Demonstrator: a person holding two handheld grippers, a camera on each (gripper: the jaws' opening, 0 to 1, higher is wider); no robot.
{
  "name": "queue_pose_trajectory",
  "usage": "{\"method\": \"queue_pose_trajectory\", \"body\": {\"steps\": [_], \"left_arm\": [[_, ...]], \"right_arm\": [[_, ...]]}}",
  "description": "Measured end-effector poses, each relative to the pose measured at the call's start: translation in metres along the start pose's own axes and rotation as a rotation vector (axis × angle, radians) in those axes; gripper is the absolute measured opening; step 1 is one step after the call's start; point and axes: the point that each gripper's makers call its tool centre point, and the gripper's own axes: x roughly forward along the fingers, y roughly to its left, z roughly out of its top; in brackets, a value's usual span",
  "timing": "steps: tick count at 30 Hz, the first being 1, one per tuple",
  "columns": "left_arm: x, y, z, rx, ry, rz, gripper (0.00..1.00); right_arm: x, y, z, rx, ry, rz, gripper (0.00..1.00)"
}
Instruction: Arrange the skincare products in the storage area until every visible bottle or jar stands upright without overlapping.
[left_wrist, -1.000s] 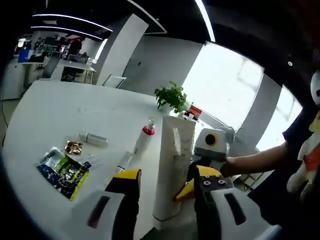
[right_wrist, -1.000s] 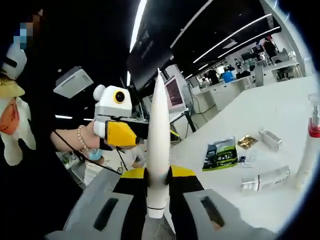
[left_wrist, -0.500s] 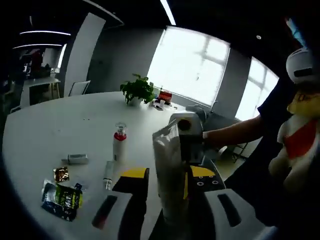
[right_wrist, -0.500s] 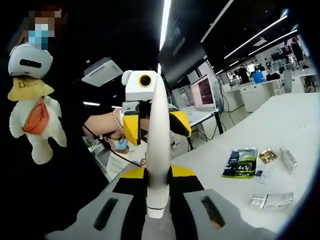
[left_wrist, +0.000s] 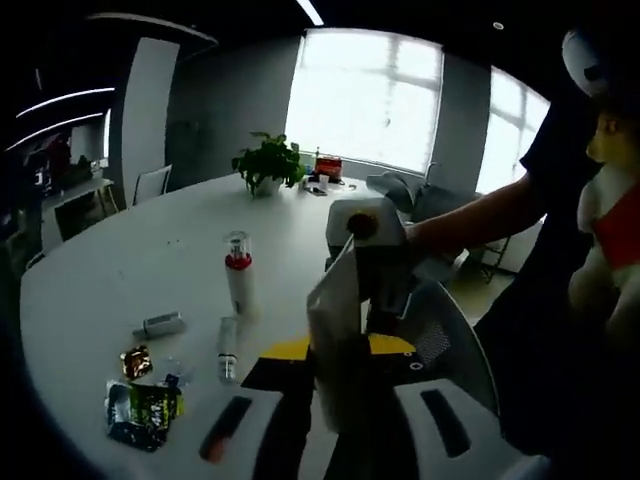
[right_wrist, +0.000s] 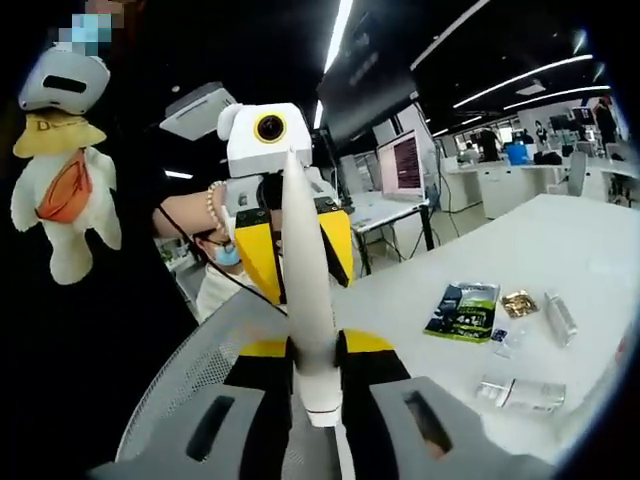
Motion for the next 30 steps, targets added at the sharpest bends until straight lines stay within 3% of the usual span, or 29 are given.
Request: {"method": "queue_pose_trajectory", "body": {"steps": [6, 7, 12, 22, 30], "left_arm": [[0.019, -0.004, -0.016, 0.104, 0.099, 0.014, 0.22], [0.019, 0.004, -0.027, 0.11, 0.118, 0.019, 0.22], [0.028, 0.008, -0.047, 0.14, 0.177, 0.018, 0.21], [0.04, 0.018, -0.064, 0.12, 0.214, 0.019, 0.21], [0.048, 0.015, -0.074, 0.135, 0.259, 0.023, 0.21]], "right_arm": [[-0.001, -0.013, -0.024, -0.073, 0.106, -0.052, 0.18], [-0.001, -0.016, -0.029, -0.085, 0.127, -0.061, 0.18], [0.001, -0.022, -0.048, -0.113, 0.181, -0.075, 0.18], [0.002, -0.028, -0.065, -0.097, 0.2, -0.101, 0.19], [0.001, -0.033, -0.079, -0.108, 0.232, -0.106, 0.19]]}}
